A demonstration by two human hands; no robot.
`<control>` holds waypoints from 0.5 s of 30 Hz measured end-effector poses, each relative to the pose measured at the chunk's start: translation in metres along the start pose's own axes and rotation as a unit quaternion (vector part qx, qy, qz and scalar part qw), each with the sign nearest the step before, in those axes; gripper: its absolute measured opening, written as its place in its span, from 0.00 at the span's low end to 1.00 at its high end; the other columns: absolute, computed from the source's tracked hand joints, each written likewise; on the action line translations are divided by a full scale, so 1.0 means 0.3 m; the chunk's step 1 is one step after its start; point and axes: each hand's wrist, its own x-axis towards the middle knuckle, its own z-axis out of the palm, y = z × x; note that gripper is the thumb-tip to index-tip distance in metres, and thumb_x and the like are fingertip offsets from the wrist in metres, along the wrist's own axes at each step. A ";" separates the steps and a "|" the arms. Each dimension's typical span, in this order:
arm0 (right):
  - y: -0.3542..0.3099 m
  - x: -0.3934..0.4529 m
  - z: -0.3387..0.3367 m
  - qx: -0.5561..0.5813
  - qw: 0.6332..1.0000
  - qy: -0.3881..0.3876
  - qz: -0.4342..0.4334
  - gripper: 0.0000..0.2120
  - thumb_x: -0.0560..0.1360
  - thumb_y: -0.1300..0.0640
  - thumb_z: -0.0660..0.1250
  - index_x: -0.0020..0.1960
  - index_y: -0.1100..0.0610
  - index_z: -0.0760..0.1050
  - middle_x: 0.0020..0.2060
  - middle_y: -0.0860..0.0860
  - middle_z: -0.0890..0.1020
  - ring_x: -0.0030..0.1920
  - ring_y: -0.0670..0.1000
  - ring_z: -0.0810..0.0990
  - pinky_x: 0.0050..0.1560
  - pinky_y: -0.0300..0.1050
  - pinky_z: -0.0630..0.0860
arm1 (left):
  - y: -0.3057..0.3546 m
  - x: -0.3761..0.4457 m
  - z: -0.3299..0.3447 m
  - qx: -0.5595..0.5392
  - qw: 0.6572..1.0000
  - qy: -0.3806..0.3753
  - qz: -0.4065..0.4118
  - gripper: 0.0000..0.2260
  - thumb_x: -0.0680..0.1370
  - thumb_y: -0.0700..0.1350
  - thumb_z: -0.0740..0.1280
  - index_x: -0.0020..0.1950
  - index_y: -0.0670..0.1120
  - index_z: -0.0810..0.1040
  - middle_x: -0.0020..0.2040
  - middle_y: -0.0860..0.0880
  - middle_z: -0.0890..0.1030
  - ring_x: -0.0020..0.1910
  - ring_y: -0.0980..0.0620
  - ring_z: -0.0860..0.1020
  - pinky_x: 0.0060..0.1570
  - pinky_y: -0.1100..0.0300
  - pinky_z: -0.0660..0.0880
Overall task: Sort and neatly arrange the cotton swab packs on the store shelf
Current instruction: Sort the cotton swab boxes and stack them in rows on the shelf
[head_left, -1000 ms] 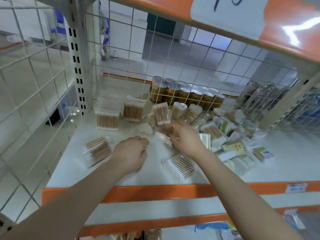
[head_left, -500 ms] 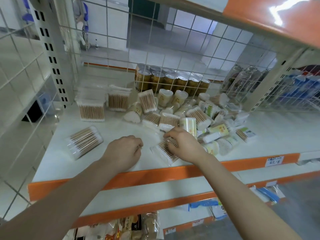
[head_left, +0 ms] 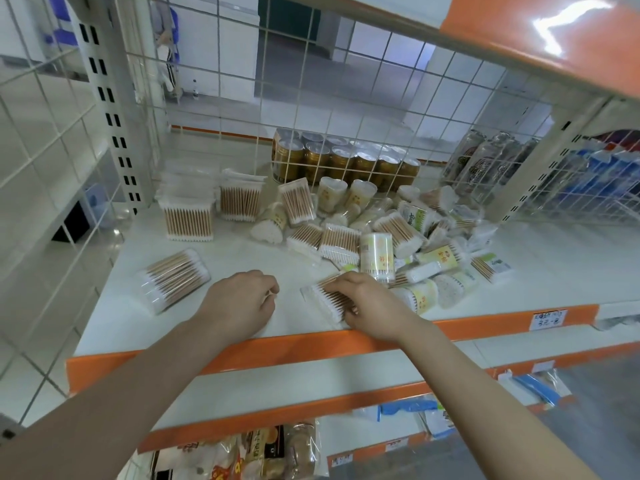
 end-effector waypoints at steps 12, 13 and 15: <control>-0.097 0.101 0.019 0.001 0.999 0.043 0.034 0.17 0.72 0.59 0.66 0.60 0.59 0.75 0.54 0.56 0.76 0.59 0.55 0.71 0.57 0.44 0.68 | -0.060 -0.038 -0.024 0.008 0.999 0.019 -0.035 0.13 0.79 0.45 0.56 0.60 0.53 0.75 0.58 0.54 0.76 0.57 0.53 0.74 0.50 0.59 0.72; -0.107 0.112 0.023 0.003 0.998 0.050 0.035 0.17 0.72 0.58 0.67 0.60 0.59 0.75 0.54 0.56 0.76 0.58 0.55 0.71 0.56 0.43 0.68 | -0.065 -0.042 -0.024 0.008 0.999 0.022 -0.038 0.13 0.79 0.45 0.56 0.60 0.53 0.75 0.58 0.54 0.76 0.57 0.53 0.74 0.50 0.59 0.72; -0.121 0.137 0.031 0.001 0.998 0.058 0.031 0.18 0.72 0.58 0.67 0.62 0.59 0.74 0.54 0.56 0.75 0.58 0.56 0.70 0.57 0.43 0.67 | -0.076 -0.049 -0.025 0.010 0.999 0.026 -0.046 0.13 0.79 0.45 0.57 0.60 0.53 0.75 0.57 0.53 0.77 0.57 0.53 0.75 0.51 0.59 0.72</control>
